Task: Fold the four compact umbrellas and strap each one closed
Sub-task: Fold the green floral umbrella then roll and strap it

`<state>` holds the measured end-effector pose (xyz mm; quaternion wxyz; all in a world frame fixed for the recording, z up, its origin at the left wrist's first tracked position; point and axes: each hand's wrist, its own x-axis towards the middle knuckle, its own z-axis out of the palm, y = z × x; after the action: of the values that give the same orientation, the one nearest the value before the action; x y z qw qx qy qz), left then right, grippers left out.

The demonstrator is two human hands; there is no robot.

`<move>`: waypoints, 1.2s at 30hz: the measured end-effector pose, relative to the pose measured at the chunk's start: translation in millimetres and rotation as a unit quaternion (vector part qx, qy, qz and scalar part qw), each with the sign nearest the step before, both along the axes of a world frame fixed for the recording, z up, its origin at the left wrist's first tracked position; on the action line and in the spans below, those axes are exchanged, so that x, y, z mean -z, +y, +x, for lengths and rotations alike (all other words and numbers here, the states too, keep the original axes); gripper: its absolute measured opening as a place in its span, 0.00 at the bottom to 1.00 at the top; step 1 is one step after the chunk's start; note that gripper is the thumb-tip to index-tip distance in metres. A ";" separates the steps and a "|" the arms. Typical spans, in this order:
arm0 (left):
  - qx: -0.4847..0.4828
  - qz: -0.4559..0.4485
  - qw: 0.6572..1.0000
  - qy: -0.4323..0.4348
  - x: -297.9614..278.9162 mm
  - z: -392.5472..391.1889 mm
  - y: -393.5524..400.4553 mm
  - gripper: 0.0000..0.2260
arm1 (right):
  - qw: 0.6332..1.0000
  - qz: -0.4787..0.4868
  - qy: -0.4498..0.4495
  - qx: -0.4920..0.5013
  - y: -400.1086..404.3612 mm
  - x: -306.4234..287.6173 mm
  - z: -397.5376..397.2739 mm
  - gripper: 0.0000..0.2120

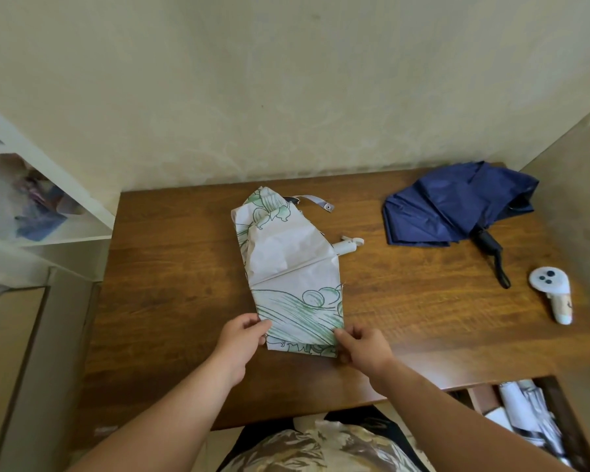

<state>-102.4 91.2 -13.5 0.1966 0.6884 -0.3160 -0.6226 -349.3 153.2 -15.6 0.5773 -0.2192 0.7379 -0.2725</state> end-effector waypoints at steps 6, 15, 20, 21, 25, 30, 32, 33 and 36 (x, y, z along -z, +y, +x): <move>0.002 -0.025 1.000 -0.008 2.6 -2.9 4.8 0.07 | 1.000 -0.008 -0.009 0.012 -7.0 -2.2 1.5 0.11; 0.023 0.032 0.999 -0.028 14.2 -2.4 27.5 0.12 | 1.000 0.008 0.025 -0.009 0.6 2.7 -3.5 0.14; 0.004 0.054 0.998 0.036 15.4 -7.8 29.9 0.08 | 0.999 0.021 0.003 0.028 2.0 1.4 -3.4 0.14; 0.001 0.043 0.999 0.022 16.5 -7.6 29.6 0.07 | 0.999 0.020 0.001 0.029 2.3 1.3 -4.1 0.14; 0.048 -0.016 0.996 -0.074 20.2 -1.5 29.1 0.08 | 0.999 0.013 0.030 0.000 2.8 0.0 -5.5 0.14; 0.077 -0.048 0.986 -0.142 18.7 0.5 27.7 0.06 | 0.999 0.020 0.024 0.027 0.5 -0.1 -4.5 0.13; 0.073 -0.044 0.990 -0.109 21.2 1.3 29.3 0.08 | 0.999 0.025 0.011 0.046 0.1 0.7 -4.7 0.13; 0.070 -0.041 0.993 -0.086 20.6 0.9 30.7 0.09 | 0.998 0.028 0.004 0.051 0.4 0.9 -4.7 0.13; 0.018 -0.017 0.999 -0.043 18.3 -2.1 33.3 0.09 | 0.998 0.029 -0.012 0.061 2.8 3.4 -5.2 0.13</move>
<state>-104.5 124.4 -31.7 0.1835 0.7053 -0.3473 -0.5901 -354.5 156.0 -19.0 0.5746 -0.1534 0.7502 -0.2888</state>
